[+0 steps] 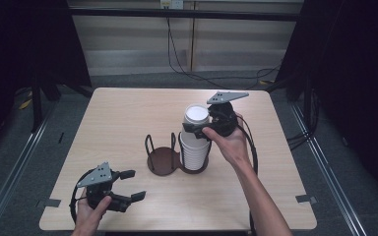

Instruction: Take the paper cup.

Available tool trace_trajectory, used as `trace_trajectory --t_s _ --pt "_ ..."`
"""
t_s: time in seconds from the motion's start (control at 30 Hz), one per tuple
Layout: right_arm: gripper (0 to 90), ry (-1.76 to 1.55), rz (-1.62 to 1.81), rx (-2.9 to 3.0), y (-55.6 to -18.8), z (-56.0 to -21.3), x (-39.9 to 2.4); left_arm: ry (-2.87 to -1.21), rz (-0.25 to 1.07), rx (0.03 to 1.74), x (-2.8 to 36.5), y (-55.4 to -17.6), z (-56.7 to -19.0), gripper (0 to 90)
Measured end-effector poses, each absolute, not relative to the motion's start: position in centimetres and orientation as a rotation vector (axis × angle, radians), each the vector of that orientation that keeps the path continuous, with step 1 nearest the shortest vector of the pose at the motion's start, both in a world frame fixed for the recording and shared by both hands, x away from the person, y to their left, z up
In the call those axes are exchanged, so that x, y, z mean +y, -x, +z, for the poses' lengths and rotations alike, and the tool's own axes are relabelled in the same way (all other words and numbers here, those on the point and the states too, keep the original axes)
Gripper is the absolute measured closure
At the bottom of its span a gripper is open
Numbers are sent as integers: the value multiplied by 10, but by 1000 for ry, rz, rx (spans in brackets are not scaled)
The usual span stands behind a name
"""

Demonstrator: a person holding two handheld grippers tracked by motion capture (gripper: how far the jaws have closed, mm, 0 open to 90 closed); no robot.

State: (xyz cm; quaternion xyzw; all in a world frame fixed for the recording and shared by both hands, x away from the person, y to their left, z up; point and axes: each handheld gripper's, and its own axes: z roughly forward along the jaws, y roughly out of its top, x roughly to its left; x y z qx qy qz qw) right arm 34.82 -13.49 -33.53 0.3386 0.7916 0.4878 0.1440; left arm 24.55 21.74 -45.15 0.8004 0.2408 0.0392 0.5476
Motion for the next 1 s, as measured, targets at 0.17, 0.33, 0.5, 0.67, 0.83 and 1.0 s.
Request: trace_trajectory --t_s 0.17,0.33,0.5,0.67,0.83,1.0 --pt "209 -976 1386 2292 -349 -333 -134 -1896 94 572 217 -245 -452 164" --pt "213 -970 1376 2285 -349 -331 -133 -1895 92 572 217 -246 -452 164" --pt "215 -970 1378 2291 -349 -324 -134 -1903 92 573 216 -246 -453 164" --pt "217 -961 1393 2276 -348 -320 -134 -1905 92 568 217 -246 -452 164" --pt "221 -968 1413 2255 -348 -311 -134 -1906 92 567 217 -246 -452 164" --pt "224 -961 1422 2239 -345 -305 -135 -1905 88 572 216 -246 -453 164"
